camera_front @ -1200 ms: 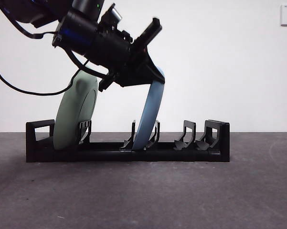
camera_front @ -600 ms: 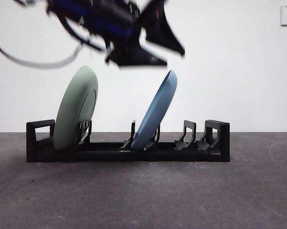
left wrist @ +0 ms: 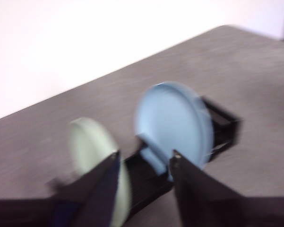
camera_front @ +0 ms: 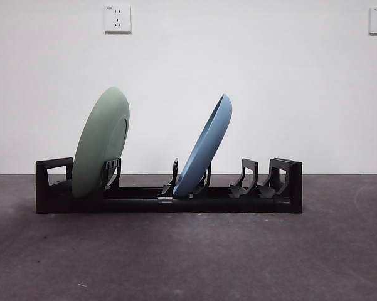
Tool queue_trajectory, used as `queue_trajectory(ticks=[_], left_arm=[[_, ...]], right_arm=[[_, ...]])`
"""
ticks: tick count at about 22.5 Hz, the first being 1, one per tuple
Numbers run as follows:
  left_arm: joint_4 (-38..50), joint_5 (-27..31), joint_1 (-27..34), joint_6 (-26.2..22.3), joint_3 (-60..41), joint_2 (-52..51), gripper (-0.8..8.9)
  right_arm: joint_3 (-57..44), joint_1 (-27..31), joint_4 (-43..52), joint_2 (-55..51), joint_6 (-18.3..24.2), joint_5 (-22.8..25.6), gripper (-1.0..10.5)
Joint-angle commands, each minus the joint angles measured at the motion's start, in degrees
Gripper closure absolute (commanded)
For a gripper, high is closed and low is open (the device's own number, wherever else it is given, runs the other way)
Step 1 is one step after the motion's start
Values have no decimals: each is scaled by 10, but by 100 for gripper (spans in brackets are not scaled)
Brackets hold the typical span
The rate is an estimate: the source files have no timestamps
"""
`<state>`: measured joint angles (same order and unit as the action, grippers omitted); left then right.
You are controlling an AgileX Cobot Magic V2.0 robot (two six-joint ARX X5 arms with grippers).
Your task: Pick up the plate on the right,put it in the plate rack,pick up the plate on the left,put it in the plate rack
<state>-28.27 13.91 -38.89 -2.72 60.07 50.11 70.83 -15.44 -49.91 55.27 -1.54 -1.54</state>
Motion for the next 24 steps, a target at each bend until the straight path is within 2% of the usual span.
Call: queue_trajectory(ticks=[1, 4, 5, 11, 14, 16, 19, 24], left_arm=[[-45, 15, 0, -11, -3, -36, 822], [-99, 76, 0, -6, -8, -63, 822], [-103, 80, 0, -1, -15, -71, 822], [-22, 84, 0, 44, -170, -186, 822], [1, 74, 0, 46, -220, -224, 822], [-7, 54, 0, 52, -222, -224, 819], [-25, 53, 0, 64, -222, -224, 817], [-43, 55, 0, 61, -222, -223, 817]], right_arm=[[-9, -6, 36, -14, 7, -1, 962], [-66, -10, 116, -65, 5, 0, 962], [-93, -13, 144, -86, 5, 0, 962], [-319, -24, 315, -257, -5, -1, 961], [-368, -24, 319, -294, -16, 1, 958], [-371, -23, 296, -291, -46, 7, 943], [-371, -23, 286, -275, -79, 19, 940], [-371, -23, 276, -252, -79, 19, 941]])
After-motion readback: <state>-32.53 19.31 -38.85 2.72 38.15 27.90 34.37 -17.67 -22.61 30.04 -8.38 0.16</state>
